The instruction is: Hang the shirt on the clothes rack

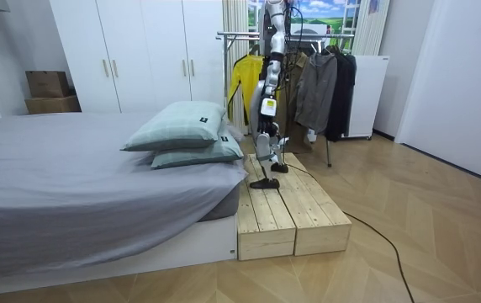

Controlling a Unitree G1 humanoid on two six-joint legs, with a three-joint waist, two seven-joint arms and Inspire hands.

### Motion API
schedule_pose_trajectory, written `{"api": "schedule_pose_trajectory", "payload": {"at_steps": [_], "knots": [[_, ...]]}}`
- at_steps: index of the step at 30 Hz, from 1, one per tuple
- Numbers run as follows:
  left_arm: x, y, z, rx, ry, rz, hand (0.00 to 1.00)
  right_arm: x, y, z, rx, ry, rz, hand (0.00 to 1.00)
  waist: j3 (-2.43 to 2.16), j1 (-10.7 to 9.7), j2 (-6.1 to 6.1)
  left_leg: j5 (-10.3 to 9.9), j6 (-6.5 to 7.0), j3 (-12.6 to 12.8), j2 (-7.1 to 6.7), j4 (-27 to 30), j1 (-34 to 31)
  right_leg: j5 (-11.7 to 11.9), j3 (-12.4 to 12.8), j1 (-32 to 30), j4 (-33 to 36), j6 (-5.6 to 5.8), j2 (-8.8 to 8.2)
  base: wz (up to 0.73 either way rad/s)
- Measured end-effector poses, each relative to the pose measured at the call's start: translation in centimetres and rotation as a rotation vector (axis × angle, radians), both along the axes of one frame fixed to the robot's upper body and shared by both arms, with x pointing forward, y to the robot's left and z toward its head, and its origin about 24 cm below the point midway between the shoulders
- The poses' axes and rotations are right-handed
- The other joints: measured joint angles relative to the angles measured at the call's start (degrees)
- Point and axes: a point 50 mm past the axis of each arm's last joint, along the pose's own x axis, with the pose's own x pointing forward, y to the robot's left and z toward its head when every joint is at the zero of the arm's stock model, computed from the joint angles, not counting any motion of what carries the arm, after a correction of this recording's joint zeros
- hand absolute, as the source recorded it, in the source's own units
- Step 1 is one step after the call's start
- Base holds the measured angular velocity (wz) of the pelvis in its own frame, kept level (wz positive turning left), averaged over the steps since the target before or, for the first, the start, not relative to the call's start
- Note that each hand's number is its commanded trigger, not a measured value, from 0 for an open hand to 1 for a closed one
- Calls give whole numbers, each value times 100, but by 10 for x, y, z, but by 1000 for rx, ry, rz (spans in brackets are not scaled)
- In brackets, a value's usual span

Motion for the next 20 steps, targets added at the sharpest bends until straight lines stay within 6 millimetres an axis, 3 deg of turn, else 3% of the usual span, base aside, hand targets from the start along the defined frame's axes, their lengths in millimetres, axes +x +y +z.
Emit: {"api": "schedule_pose_trajectory", "payload": {"at_steps": [20], "knots": [[0, 1, 0, 3, 10, -32, 0, 0, 0, 0, 3, 0, 4, 0, 6, -15, -4, -31, 23, 2, 2, 42, -37, -2, 3, -9, 20, 3, -4, 0]]}}
